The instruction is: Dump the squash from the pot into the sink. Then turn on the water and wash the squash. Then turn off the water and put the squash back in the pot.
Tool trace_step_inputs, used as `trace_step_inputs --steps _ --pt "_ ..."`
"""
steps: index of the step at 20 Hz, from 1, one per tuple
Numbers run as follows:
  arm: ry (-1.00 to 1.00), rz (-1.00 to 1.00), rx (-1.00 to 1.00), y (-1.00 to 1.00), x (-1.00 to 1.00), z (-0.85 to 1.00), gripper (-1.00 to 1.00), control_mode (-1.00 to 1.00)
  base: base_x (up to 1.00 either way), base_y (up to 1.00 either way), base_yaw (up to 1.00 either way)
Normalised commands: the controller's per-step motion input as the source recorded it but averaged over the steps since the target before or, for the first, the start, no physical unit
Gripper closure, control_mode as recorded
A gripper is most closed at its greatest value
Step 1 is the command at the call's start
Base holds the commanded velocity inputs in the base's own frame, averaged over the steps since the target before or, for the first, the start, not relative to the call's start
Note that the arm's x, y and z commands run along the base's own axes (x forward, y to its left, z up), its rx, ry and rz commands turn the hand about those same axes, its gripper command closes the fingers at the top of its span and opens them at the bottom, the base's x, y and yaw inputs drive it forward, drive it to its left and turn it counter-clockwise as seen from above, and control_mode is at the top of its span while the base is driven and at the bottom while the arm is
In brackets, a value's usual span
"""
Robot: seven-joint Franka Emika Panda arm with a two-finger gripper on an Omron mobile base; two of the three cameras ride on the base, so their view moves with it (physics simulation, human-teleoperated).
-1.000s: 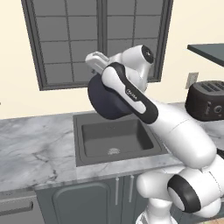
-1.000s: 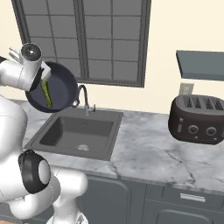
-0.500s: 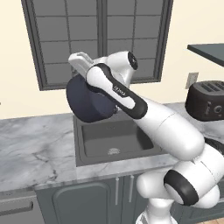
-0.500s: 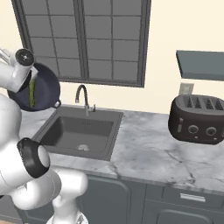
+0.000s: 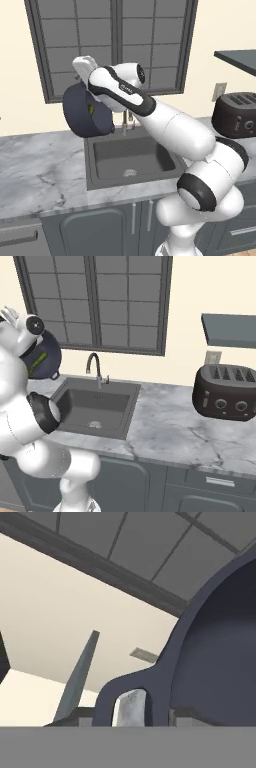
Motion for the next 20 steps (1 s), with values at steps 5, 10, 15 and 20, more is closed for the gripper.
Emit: trace_step_inputs --steps 5,10,15,20 --pt "0.09 0.00 0.13 -0.11 0.79 0.00 1.00 -1.00 0.00 0.00 0.00" --pt "0.08 0.00 0.06 -0.32 0.78 0.00 1.00 -1.00 0.00 0.00 0.00" --pt "0.04 0.00 0.06 -0.57 0.26 0.05 1.00 -1.00 0.00 0.00 0.00" --pt "0.10 0.00 0.26 -0.65 0.08 0.02 1.00 -1.00 0.00 0.00 0.00"
